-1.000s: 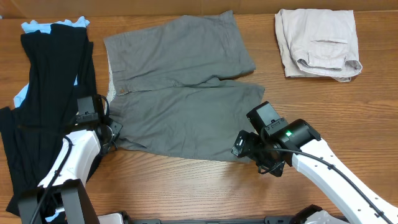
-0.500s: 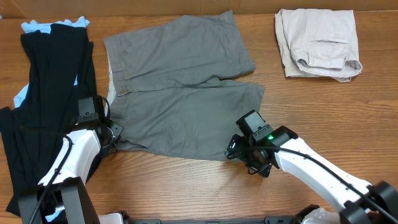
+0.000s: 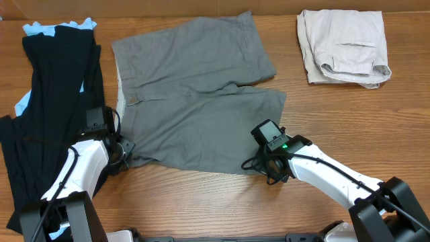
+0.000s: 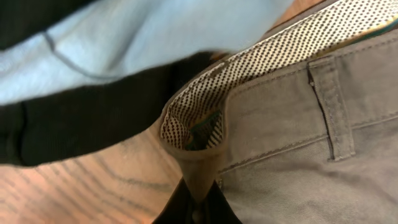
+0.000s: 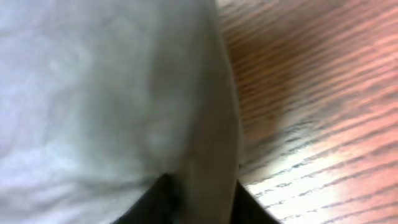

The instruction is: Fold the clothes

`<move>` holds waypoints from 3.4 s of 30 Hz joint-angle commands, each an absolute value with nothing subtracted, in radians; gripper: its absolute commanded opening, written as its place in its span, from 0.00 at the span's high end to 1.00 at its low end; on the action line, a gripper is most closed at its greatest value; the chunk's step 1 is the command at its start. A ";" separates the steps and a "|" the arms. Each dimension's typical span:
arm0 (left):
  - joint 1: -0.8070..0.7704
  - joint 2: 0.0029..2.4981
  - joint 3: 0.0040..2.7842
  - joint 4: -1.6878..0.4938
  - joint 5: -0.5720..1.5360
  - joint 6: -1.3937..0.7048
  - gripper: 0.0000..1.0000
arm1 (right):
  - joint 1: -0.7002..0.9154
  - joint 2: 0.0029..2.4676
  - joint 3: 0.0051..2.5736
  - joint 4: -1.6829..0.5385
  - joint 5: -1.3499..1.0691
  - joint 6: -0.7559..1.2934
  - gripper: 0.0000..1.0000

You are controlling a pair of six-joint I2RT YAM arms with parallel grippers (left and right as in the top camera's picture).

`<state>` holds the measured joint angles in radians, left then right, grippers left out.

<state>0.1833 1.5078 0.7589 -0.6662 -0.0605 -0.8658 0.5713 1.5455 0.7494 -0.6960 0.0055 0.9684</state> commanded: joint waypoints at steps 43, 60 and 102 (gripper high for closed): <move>0.173 1.248 1.458 -1.470 -0.007 -0.493 0.96 | 0.305 1.033 1.379 -1.450 0.007 0.590 0.96; 0.174 1.224 1.163 -1.226 -0.169 -0.677 0.96 | 0.193 1.523 1.427 -0.912 -0.058 0.282 0.96; 0.173 1.764 1.092 -0.159 -0.277 -0.601 0.00 | 0.195 2.042 1.457 -0.006 -0.134 0.310 0.00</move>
<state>0.1711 1.7809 1.0512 -0.1200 -0.2779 -0.7250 0.1944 2.0563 1.4143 0.0257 -0.1493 0.3096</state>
